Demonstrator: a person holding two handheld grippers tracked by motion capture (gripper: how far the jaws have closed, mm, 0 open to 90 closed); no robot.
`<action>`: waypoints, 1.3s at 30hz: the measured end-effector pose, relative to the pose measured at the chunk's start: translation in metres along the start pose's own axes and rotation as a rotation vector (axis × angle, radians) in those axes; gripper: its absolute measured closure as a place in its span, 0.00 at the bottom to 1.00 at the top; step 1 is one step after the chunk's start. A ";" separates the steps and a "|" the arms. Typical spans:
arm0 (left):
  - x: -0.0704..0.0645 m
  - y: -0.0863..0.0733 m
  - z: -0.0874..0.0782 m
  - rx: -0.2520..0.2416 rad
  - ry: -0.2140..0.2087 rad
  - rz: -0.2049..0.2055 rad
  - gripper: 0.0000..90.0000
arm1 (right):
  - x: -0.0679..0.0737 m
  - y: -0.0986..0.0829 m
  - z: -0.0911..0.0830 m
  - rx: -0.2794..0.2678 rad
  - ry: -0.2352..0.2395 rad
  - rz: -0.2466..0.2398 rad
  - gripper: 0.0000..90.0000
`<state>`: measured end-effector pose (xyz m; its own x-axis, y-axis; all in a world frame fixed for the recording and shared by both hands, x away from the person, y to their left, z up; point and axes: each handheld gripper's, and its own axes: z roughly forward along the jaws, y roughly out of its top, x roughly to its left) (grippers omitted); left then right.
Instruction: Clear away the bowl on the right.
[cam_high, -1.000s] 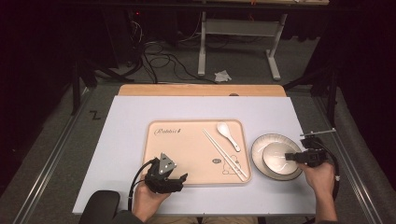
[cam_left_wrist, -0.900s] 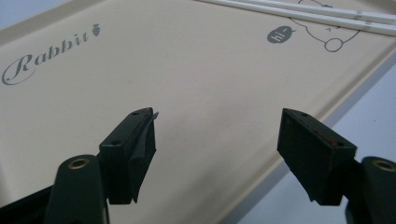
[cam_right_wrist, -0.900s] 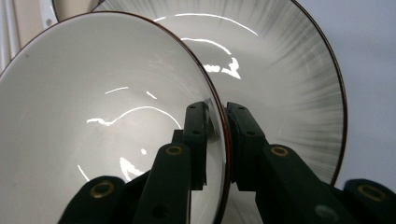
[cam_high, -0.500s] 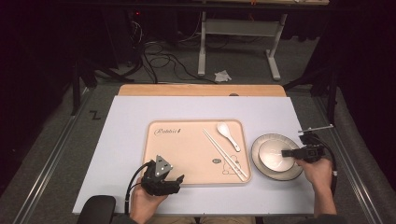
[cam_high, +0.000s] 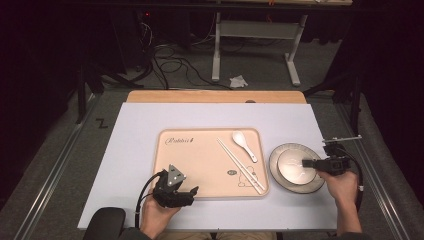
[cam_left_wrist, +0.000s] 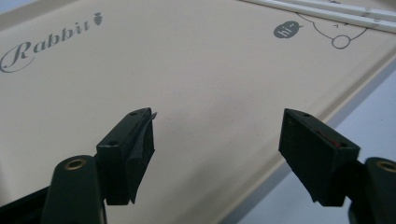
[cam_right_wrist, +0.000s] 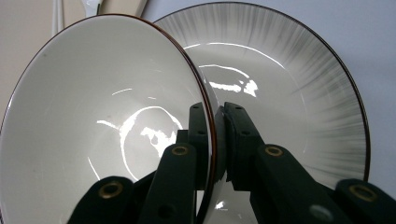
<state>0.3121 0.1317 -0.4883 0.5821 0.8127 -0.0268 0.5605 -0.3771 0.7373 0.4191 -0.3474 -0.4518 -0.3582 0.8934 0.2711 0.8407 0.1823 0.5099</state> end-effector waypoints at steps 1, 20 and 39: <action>0.000 0.001 0.001 0.002 -0.004 0.005 0.30 | 0.001 -0.001 -0.002 -0.004 0.000 -0.001 0.93; -0.006 0.017 0.022 0.016 -0.066 0.064 0.32 | 0.024 -0.028 -0.031 -0.076 0.007 -0.013 0.93; -0.005 0.018 0.022 0.021 -0.049 0.060 0.33 | 0.041 -0.022 -0.028 -0.078 0.037 -0.062 0.93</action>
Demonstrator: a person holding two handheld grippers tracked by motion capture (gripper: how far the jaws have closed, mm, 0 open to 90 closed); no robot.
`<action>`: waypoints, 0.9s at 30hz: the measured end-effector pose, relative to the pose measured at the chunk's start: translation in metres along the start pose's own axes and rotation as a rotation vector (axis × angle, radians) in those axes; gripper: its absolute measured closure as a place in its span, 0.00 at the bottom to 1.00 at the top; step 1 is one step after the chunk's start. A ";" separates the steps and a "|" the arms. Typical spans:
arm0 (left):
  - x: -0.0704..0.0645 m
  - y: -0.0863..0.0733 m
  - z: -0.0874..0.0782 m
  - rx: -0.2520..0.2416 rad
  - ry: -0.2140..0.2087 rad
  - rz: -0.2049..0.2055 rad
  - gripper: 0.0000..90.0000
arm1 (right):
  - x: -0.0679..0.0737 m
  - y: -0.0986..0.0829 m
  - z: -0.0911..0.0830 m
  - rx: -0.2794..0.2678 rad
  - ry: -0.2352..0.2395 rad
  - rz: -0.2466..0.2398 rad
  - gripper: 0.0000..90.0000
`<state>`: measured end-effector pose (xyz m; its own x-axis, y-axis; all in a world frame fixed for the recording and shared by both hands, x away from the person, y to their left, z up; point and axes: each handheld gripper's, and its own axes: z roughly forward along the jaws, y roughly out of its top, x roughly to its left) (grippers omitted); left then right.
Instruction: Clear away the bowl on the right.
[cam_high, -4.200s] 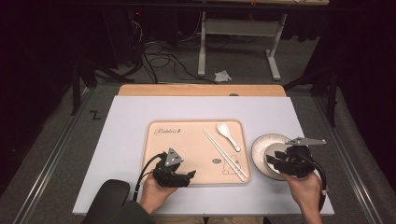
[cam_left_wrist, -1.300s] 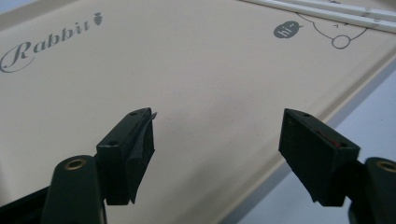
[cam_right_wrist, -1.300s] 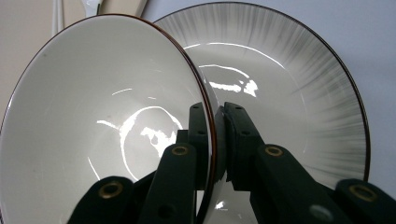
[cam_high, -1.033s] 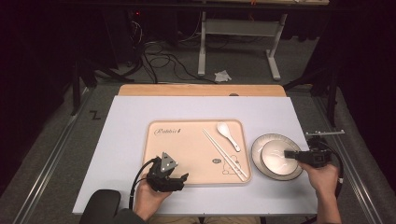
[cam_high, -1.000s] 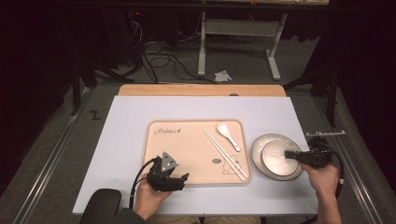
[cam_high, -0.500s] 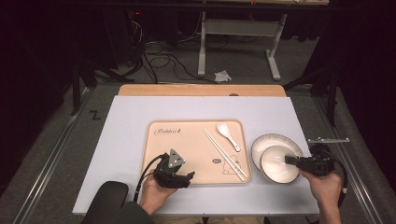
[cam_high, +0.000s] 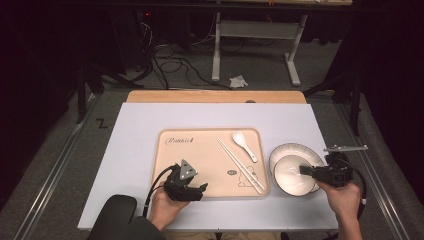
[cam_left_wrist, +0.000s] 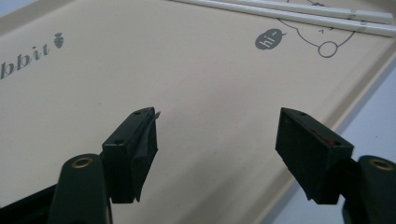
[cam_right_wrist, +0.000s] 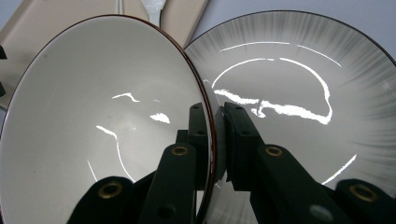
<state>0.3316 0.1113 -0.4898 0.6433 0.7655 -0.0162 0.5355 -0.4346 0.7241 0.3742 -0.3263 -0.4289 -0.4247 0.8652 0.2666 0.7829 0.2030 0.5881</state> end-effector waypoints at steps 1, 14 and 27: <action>0.000 0.000 0.000 0.000 0.002 -0.002 0.33 | 0.001 0.001 0.001 0.001 0.002 -0.002 0.93; 0.004 -0.010 -0.011 -0.006 0.042 -0.042 0.33 | 0.008 0.019 0.016 0.004 0.042 -0.040 0.93; 0.009 -0.023 -0.025 -0.013 0.094 -0.098 0.33 | 0.020 0.041 0.039 0.025 0.095 -0.093 0.93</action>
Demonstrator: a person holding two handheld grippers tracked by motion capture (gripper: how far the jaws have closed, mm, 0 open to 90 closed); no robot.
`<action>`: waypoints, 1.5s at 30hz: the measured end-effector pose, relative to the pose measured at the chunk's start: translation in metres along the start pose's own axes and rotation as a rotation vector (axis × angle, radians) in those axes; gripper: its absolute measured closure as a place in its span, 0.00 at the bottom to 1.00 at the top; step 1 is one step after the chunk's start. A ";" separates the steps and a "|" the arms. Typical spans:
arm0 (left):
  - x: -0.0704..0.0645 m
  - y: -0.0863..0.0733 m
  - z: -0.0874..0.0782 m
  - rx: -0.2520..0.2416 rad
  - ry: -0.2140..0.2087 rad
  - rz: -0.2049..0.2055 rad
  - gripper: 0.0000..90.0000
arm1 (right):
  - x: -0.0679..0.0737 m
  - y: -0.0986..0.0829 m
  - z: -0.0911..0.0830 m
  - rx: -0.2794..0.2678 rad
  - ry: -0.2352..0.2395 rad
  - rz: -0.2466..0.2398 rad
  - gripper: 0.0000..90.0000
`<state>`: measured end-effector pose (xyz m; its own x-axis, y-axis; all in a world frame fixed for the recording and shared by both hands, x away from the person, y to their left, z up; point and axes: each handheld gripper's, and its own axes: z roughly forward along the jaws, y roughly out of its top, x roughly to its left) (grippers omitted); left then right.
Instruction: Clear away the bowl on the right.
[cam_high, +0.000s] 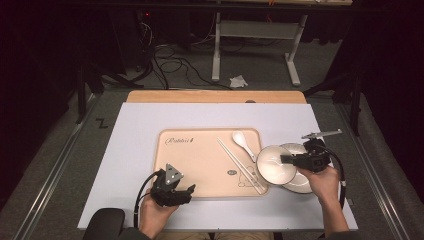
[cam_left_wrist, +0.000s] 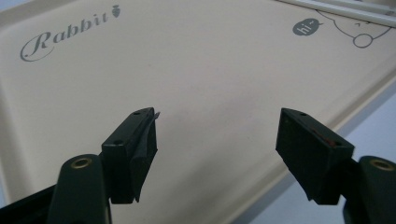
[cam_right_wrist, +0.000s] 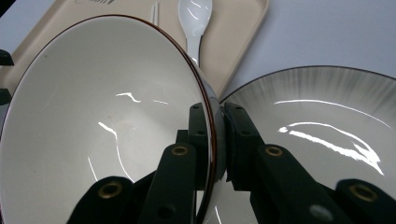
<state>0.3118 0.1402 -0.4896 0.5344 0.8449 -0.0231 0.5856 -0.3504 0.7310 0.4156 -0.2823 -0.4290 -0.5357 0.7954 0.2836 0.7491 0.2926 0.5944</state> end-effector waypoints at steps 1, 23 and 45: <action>0.001 -0.001 -0.001 0.000 0.008 -0.005 0.33 | 0.001 0.002 0.002 0.001 0.003 -0.004 0.93; 0.007 -0.013 -0.014 -0.001 0.057 -0.056 0.33 | 0.027 0.028 0.039 0.049 0.065 -0.098 0.93; 0.012 0.002 -0.004 -0.014 0.014 -0.029 0.33 | 0.069 0.052 0.067 0.116 0.036 -0.152 0.93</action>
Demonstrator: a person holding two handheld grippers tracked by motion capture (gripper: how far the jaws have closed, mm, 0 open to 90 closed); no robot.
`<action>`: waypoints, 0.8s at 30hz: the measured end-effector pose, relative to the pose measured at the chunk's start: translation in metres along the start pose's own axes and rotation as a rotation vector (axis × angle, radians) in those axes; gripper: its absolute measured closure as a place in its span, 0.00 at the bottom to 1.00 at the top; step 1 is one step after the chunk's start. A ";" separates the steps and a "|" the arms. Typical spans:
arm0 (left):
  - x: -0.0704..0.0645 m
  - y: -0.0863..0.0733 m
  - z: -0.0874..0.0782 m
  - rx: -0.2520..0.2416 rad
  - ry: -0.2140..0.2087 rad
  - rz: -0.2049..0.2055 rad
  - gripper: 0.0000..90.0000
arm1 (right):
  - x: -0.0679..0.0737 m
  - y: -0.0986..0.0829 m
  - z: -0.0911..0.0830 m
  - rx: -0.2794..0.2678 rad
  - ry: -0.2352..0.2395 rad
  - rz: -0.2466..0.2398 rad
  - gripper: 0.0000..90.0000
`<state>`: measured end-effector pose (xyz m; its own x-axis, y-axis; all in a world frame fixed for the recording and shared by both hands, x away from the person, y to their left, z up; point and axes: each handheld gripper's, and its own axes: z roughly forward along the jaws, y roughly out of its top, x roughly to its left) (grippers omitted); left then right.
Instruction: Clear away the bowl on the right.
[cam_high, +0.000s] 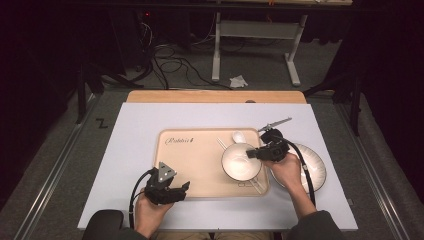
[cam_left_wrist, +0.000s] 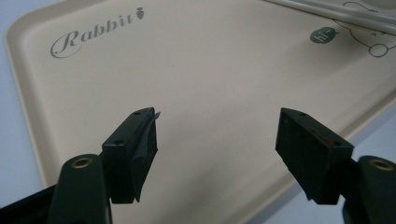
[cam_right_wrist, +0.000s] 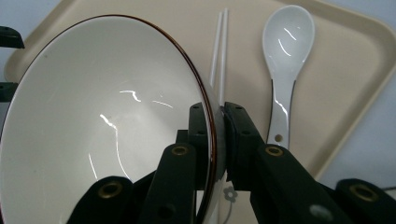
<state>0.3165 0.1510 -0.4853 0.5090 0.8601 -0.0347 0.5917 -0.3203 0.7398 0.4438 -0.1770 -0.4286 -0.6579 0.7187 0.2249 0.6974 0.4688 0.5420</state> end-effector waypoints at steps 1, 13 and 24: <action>0.000 0.001 0.001 0.003 -0.003 0.005 0.33 | 0.002 0.002 0.002 0.004 0.001 0.001 0.93; -0.003 0.010 0.013 0.016 -0.042 0.041 0.33 | 0.013 0.022 0.019 0.017 -0.021 0.025 0.93; -0.004 0.008 0.010 0.016 -0.036 0.039 0.33 | 0.015 0.035 0.037 0.034 -0.016 0.036 0.93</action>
<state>0.3262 0.1411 -0.4859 0.5539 0.8320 -0.0300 0.5803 -0.3600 0.7305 0.4685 -0.1305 -0.4364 -0.6279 0.7435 0.2301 0.7298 0.4598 0.5059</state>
